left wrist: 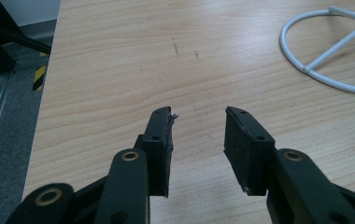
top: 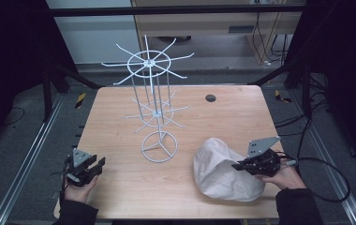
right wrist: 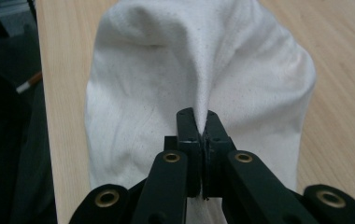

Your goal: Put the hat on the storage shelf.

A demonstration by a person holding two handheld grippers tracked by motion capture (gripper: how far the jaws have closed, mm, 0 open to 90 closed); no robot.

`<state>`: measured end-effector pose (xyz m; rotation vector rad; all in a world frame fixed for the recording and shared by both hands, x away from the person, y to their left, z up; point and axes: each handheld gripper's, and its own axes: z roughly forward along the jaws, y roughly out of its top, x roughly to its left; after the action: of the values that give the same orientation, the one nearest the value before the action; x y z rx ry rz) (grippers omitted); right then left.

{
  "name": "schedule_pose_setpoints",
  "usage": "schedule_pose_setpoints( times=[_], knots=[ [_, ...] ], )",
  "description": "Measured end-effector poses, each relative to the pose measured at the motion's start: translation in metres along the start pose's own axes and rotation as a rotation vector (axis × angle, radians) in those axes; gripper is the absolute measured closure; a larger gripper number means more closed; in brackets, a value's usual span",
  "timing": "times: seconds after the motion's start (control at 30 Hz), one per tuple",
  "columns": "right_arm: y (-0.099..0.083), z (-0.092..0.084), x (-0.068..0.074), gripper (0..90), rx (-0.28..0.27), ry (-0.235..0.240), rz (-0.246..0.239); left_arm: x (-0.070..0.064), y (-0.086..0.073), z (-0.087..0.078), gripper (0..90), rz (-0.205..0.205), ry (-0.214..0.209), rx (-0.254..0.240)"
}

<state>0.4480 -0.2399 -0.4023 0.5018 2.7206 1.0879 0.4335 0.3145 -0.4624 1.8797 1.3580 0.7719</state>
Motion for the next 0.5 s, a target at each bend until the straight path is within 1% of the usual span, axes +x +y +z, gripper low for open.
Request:
schedule_pose_setpoints(
  times=[0.1, 0.17, 0.2, 0.23, 0.27, 0.37, 0.47, 0.5],
  knots=[
    [0.001, -0.004, 0.000, 88.9, -0.051, -0.027, 0.031, 0.000, 0.000, 0.000, 61.4, -0.002, 0.000, -0.001],
    [0.003, -0.006, 0.001, 88.9, -0.072, -0.055, 0.046, 0.000, 0.000, 0.000, 61.3, -0.003, 0.000, -0.002],
    [0.005, -0.007, 0.003, 88.9, -0.093, -0.082, 0.061, 0.000, 0.000, 0.000, 61.3, -0.002, 0.001, -0.002],
    [0.005, -0.007, 0.003, 88.9, -0.093, -0.082, 0.061, 0.000, 0.000, 0.000, 61.3, -0.002, 0.001, -0.002],
    [0.006, -0.008, 0.004, 88.9, -0.104, -0.104, 0.070, 0.000, 0.000, 0.000, 61.4, -0.003, 0.000, -0.002],
    [0.009, -0.011, 0.005, 88.9, -0.172, -0.159, 0.098, 0.000, 0.000, 0.000, 61.3, -0.003, 0.001, -0.004],
    [0.012, -0.015, 0.008, 88.9, -0.248, -0.208, 0.115, 0.000, 0.000, -0.001, 61.3, -0.004, 0.002, -0.007],
    [0.014, -0.016, 0.010, 88.8, -0.267, -0.213, 0.121, 0.000, 0.000, -0.001, 61.2, -0.004, 0.002, -0.006]
  ],
)
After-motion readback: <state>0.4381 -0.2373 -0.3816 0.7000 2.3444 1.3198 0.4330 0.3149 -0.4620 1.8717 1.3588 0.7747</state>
